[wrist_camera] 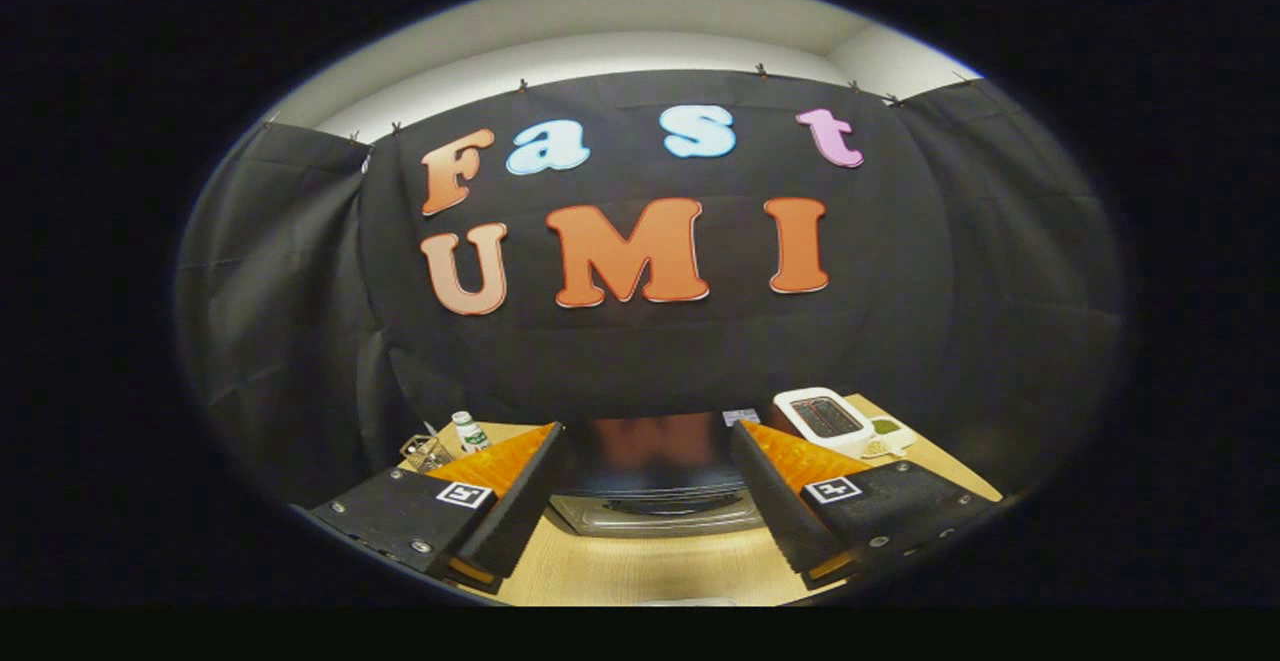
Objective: Open the toaster oven, put the food inside, and close the toaster oven door.
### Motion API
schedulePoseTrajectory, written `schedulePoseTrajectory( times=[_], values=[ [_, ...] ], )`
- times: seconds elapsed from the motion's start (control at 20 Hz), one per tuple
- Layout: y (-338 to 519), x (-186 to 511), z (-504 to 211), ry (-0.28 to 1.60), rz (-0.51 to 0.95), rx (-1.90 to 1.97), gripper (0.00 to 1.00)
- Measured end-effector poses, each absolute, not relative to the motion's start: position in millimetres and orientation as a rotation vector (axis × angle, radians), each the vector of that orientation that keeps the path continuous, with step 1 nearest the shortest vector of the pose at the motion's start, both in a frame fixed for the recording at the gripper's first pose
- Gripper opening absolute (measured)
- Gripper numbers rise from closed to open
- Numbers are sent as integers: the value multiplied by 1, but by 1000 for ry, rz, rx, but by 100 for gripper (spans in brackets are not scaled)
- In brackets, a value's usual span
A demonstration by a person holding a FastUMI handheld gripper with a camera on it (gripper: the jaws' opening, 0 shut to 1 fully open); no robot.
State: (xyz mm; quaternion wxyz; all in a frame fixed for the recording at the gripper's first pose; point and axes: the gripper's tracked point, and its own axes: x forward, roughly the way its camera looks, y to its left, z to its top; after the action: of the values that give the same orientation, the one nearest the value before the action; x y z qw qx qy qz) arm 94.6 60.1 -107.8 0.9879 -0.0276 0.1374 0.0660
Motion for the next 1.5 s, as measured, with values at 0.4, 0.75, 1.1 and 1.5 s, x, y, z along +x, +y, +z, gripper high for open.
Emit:
schedulePoseTrajectory(
  times=[0.4, 0.75, 1.1, 1.5],
  values=[
    [64, 139, -207, 489, 135, -118, 98],
    [47, 143, -256, 580, 102, -117, 98],
    [44, 139, -268, 591, 90, -156, 98],
    [43, 126, -269, 571, 87, -165, 99]
  ],
)
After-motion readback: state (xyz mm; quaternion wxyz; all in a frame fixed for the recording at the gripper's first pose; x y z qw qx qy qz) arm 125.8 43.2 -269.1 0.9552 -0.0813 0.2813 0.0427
